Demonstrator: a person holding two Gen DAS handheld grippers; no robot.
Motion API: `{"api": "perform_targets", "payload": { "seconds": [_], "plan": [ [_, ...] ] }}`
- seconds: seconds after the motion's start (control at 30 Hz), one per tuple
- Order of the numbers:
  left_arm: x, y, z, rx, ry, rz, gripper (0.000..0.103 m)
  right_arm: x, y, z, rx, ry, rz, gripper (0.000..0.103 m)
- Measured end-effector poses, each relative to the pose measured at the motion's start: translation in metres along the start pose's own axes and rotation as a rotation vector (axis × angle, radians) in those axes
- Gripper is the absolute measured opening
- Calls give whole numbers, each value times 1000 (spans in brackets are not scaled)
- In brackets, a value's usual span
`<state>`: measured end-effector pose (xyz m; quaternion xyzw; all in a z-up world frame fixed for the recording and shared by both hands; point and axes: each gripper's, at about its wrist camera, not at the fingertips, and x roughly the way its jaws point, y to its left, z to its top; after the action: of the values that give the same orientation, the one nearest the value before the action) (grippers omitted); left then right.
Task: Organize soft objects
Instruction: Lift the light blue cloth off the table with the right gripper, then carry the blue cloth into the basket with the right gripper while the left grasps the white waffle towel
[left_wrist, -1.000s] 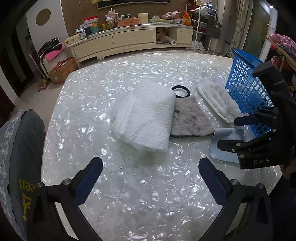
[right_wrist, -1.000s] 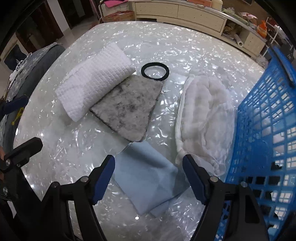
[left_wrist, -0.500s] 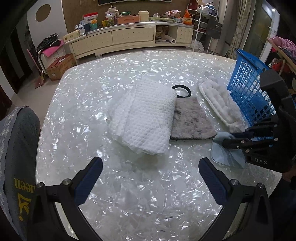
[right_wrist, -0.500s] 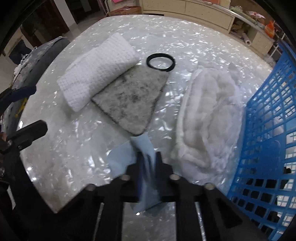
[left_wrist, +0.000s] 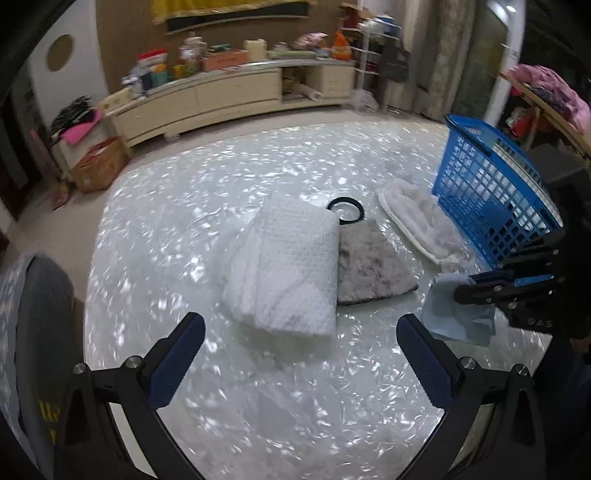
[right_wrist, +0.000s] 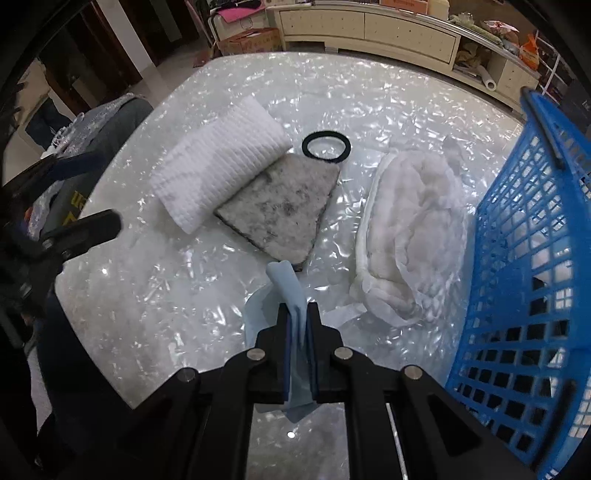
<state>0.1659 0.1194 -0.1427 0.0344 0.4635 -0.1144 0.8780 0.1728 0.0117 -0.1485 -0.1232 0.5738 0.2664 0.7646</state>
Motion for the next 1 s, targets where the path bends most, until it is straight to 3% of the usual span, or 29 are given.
{"api": "perform_targets", "payload": {
  "seconds": [0.17, 0.3, 0.6, 0.8, 1.0],
  "plan": [
    [21, 5, 15, 74, 45, -27, 103, -21, -2, -3, 14, -32, 8, 7],
    [43, -7, 20, 162, 94, -12, 103, -27, -10, 2, 34, -43, 13, 7],
    [83, -15, 20, 253, 150, 64, 103, -51, -19, 17, 81, -69, 46, 7],
    [105, -11, 18, 240, 201, 106, 103, -66, -25, 24, 96, -72, 41, 7],
    [112, 6, 25, 133, 207, 57, 101, -91, -23, 28, 86, -99, 30, 7]
  ]
}}
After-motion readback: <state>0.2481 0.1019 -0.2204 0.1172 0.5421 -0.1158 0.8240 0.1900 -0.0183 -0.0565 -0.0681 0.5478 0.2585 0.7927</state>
